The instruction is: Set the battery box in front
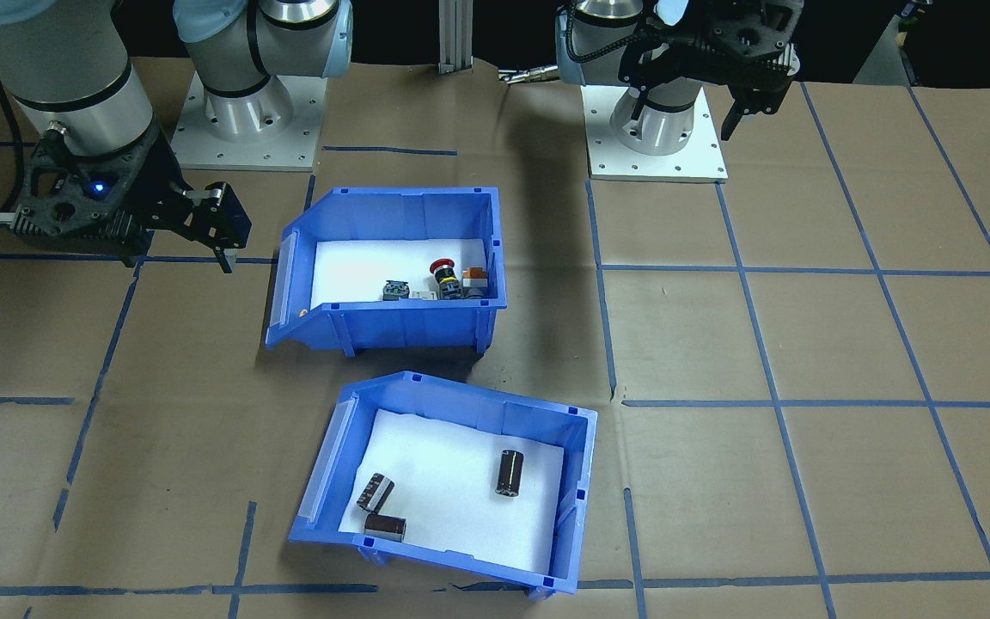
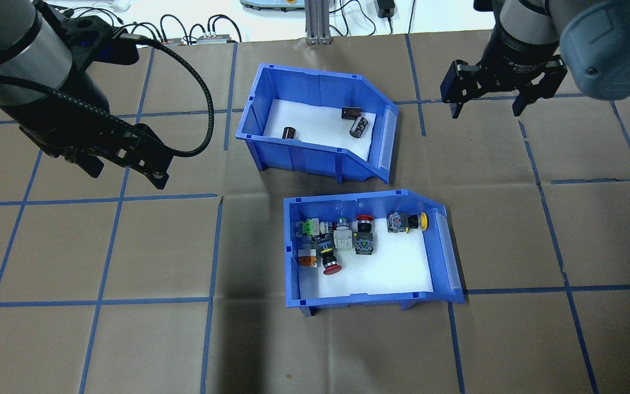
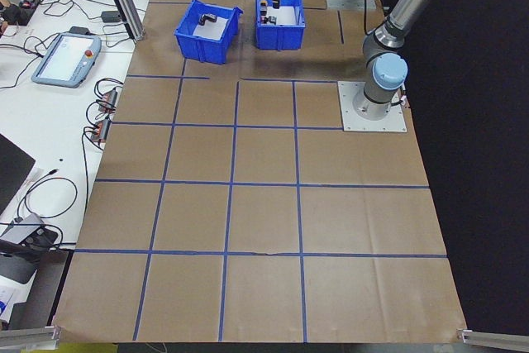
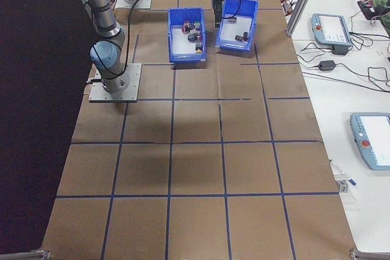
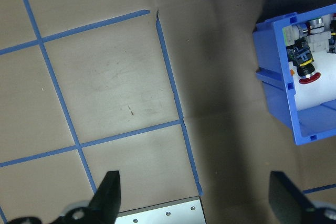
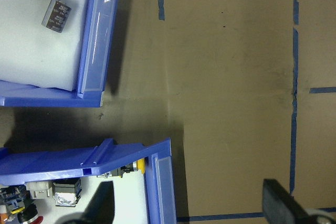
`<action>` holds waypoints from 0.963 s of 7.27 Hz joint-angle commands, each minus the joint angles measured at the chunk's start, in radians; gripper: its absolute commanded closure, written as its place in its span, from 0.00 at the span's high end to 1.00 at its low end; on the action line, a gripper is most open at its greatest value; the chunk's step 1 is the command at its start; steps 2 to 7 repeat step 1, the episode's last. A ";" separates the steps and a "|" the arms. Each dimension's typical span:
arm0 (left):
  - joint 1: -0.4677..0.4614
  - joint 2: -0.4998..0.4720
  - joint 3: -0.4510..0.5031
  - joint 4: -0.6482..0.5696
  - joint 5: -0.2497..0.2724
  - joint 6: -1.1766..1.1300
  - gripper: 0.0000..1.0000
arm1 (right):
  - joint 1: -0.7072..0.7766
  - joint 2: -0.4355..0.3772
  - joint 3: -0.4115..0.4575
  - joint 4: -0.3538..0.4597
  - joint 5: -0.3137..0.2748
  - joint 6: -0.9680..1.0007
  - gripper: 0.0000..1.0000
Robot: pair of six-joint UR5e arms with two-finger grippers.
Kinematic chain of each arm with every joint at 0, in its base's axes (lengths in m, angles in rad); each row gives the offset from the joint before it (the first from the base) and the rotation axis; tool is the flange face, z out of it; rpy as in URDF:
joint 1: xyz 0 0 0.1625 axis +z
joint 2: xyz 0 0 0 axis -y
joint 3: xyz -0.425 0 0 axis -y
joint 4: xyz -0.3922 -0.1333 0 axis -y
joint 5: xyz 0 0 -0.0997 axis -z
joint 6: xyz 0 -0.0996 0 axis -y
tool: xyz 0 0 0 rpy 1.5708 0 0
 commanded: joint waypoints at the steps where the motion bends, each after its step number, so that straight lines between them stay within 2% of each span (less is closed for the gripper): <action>1: 0.000 -0.002 0.000 0.000 0.002 -0.003 0.99 | 0.000 0.000 -0.001 0.000 -0.001 0.000 1.00; 7: 0.000 -0.002 0.000 0.000 0.002 -0.003 0.99 | 0.000 0.000 -0.001 0.000 -0.001 0.000 1.00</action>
